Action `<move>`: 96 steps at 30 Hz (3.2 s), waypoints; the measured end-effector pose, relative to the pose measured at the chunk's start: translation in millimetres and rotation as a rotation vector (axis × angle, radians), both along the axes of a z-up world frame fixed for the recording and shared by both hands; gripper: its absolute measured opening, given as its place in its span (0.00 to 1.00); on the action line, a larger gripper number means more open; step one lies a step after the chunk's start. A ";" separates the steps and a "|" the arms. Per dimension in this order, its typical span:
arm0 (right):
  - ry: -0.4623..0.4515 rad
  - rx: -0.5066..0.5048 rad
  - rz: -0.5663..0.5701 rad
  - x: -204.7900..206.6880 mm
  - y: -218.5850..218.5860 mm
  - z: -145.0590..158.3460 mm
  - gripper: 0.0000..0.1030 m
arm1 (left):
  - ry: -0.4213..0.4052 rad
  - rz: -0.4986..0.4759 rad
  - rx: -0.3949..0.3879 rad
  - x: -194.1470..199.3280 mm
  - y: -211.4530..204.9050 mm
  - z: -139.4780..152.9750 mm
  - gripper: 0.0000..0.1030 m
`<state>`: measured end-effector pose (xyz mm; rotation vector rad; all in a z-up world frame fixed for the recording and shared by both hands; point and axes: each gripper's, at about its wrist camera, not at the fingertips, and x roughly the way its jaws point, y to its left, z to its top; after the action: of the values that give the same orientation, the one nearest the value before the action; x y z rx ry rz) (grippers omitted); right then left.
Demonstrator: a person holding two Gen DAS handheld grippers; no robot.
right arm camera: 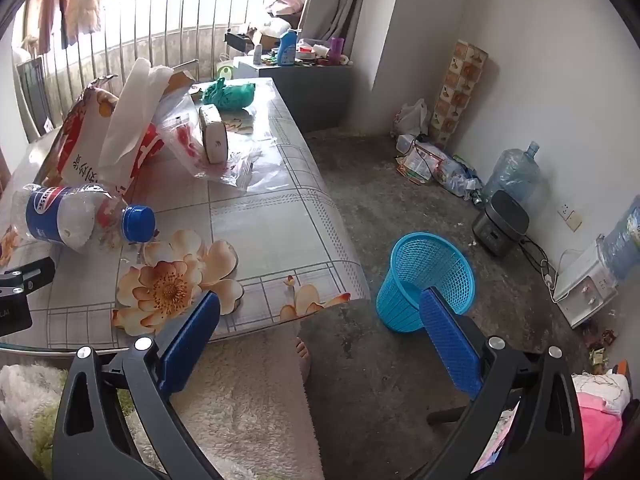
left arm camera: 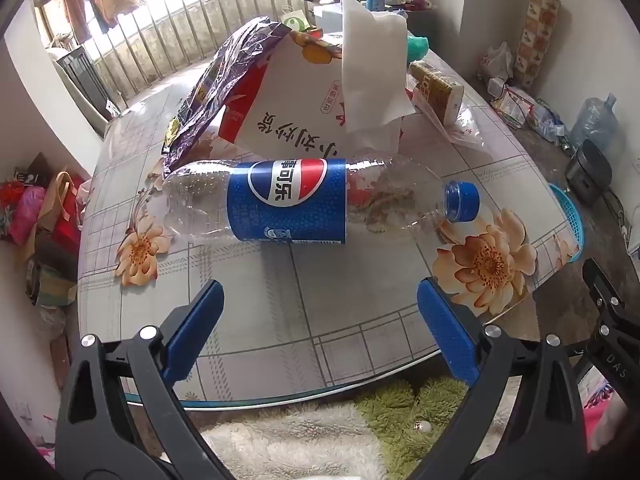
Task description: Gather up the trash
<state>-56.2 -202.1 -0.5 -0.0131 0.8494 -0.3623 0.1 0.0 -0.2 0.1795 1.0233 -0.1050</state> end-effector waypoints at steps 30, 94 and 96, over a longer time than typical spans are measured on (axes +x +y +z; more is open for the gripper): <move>-0.002 -0.008 0.000 0.1 -0.5 1.8 0.94 | -0.012 0.001 -0.008 0.0 0.4 3.0 0.90; -0.012 -0.010 0.015 7.4 9.8 3.5 0.94 | -0.011 0.005 -0.013 1.5 5.6 0.5 0.90; -0.011 -0.011 0.016 7.4 9.6 3.5 0.94 | -0.010 0.004 -0.014 1.6 6.1 0.3 0.90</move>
<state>-48.8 -192.6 3.0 -0.0280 0.8363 -0.3519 1.7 6.1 0.1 0.1651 1.0126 -0.1070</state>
